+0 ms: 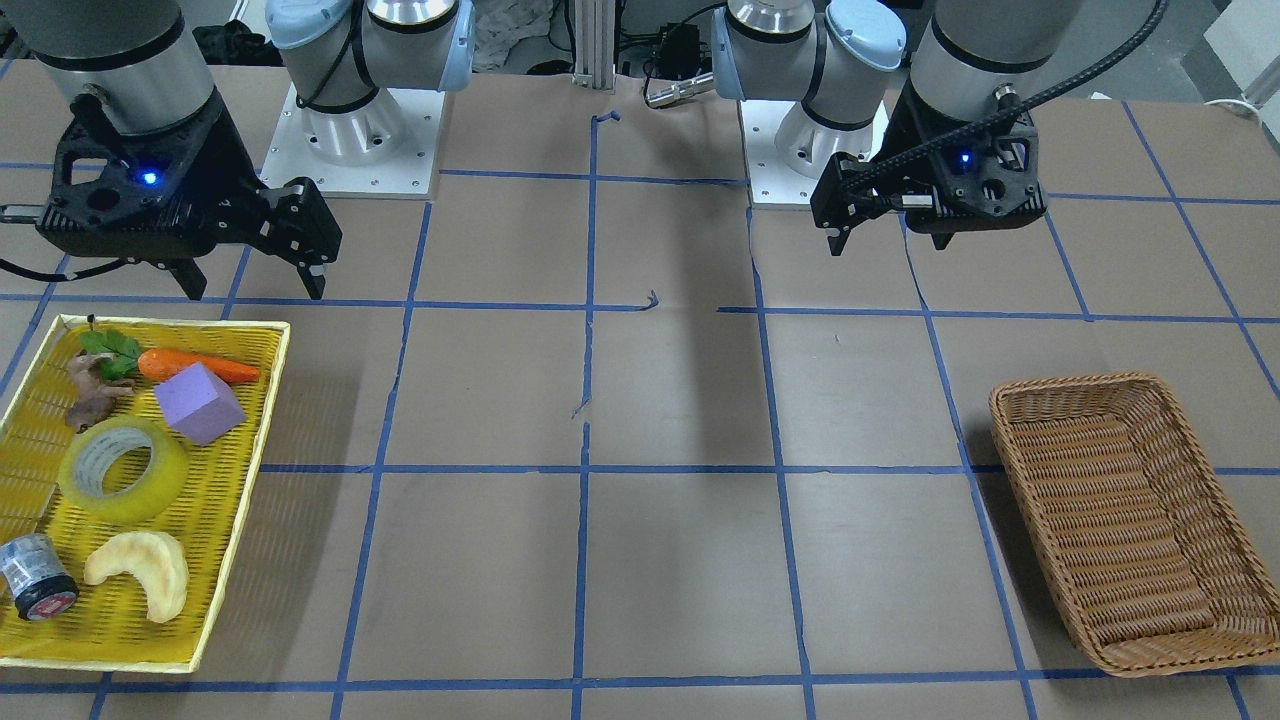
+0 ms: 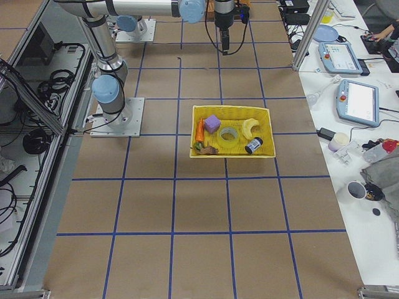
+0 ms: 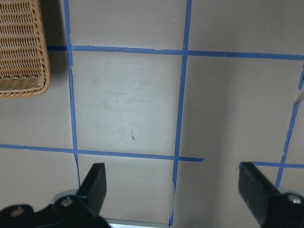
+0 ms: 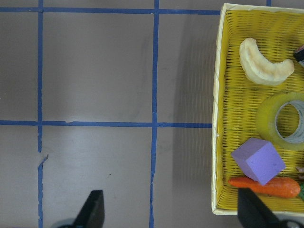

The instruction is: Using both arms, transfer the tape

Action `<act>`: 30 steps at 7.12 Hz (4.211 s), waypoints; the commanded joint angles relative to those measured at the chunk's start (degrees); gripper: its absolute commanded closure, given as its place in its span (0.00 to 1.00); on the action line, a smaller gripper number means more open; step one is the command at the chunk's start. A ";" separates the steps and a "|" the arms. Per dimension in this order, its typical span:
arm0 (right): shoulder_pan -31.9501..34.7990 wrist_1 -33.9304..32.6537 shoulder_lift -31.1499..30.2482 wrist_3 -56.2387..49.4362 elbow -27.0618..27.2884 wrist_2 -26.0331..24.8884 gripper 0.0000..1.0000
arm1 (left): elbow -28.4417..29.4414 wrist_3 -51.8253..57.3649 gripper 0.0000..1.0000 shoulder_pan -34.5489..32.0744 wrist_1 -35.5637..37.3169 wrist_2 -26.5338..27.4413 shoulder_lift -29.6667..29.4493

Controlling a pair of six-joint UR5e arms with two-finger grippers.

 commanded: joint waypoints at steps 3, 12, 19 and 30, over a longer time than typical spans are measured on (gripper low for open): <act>-0.02 1.15 -0.06 -0.01 -0.61 0.17 0.00 | -1.58 -0.07 0.00 -0.06 0.05 0.08 0.39; -25.05 -14.66 17.75 -54.51 3.65 -0.71 0.00 | -2.11 0.02 0.00 -0.06 0.05 0.52 0.74; -28.41 -26.36 25.07 -54.24 8.62 -0.79 0.37 | -2.98 0.28 0.00 0.03 -0.13 0.87 0.56; -10.19 -7.29 20.24 -22.86 -6.76 -1.15 1.00 | -6.16 0.99 0.00 1.16 0.31 1.04 1.62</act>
